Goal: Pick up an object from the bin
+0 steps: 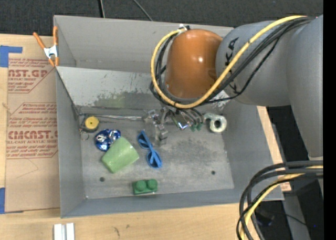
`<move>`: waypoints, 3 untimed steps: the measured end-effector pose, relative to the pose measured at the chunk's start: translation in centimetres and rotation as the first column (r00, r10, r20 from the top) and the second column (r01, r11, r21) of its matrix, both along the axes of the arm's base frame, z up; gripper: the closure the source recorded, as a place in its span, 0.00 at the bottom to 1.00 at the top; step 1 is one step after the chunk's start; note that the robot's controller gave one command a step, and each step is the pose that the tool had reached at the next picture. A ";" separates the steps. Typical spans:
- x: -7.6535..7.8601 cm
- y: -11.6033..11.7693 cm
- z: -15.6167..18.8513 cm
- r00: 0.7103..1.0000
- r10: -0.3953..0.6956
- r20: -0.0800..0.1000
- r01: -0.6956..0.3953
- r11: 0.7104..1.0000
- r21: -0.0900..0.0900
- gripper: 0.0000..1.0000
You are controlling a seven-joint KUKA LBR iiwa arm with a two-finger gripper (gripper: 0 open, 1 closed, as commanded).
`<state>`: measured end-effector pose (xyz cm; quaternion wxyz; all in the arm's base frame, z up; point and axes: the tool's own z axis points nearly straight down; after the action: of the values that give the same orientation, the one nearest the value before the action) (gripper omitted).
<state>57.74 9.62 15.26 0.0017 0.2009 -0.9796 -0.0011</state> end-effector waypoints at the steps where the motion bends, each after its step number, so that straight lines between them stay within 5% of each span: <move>1: 0.2 0.0 0.3 1.000 0.000 0.006 0.000 1.000 0.001 0.00; 2: 1.6 11.1 -7.8 0.955 0.296 0.006 -0.295 0.955 -0.008 0.00; 3: 1.9 11.2 -7.3 0.957 0.288 0.024 -0.288 0.958 -0.001 1.00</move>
Offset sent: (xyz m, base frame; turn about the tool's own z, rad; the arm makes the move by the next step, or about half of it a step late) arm 0.0000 0.0000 0.0000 0.0000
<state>59.66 20.84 7.93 -0.0100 0.3413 -0.9399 0.0005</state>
